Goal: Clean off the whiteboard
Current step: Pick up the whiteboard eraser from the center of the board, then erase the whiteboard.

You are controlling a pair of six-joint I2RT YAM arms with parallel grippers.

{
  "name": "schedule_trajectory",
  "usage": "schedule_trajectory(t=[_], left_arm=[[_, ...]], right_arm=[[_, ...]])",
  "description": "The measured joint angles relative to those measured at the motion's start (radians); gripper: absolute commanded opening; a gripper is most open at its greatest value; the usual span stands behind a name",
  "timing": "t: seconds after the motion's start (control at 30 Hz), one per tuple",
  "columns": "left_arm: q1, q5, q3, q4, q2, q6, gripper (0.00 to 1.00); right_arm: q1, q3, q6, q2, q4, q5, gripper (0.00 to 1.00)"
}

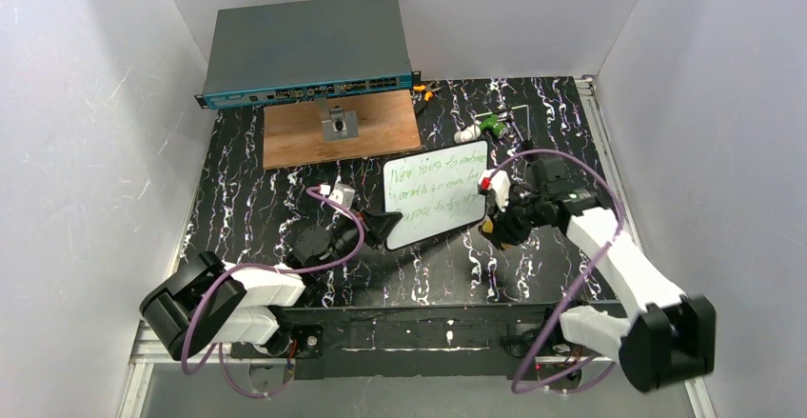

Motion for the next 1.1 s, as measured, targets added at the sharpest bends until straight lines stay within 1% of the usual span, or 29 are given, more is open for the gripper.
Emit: schedule_trajectory(t=[0.07, 0.1, 0.23, 0.33, 0.47, 0.6, 0.87, 1.1], left_arm=[[-0.008, -0.003, 0.000, -0.011, 0.002, -0.014, 0.00], [-0.013, -0.006, 0.000, -0.018, 0.002, -0.019, 0.00], [-0.040, -0.017, 0.012, -0.041, 0.014, -0.040, 0.00], [-0.056, -0.025, 0.036, -0.049, 0.042, -0.062, 0.00], [-0.074, -0.038, 0.063, -0.070, 0.063, -0.093, 0.00], [-0.086, -0.044, 0.096, -0.116, 0.068, -0.112, 0.00], [-0.093, -0.040, 0.141, -0.157, 0.101, -0.161, 0.00], [-0.098, -0.034, 0.166, -0.192, 0.109, -0.188, 0.00]], right_arm=[[0.003, 0.048, -0.055, -0.113, -0.045, -0.074, 0.01], [0.008, 0.088, -0.077, -0.134, -0.063, -0.101, 0.01], [0.040, 0.256, -0.105, -0.107, -0.081, -0.181, 0.01], [0.113, 0.292, -0.079, -0.066, -0.034, -0.172, 0.01], [0.241, 0.324, -0.016, -0.011, 0.023, -0.087, 0.01], [0.323, 0.379, 0.029, 0.040, 0.079, 0.015, 0.01], [0.438, 0.397, 0.069, 0.090, 0.174, 0.221, 0.01], [0.515, 0.417, 0.078, 0.159, 0.203, 0.322, 0.01]])
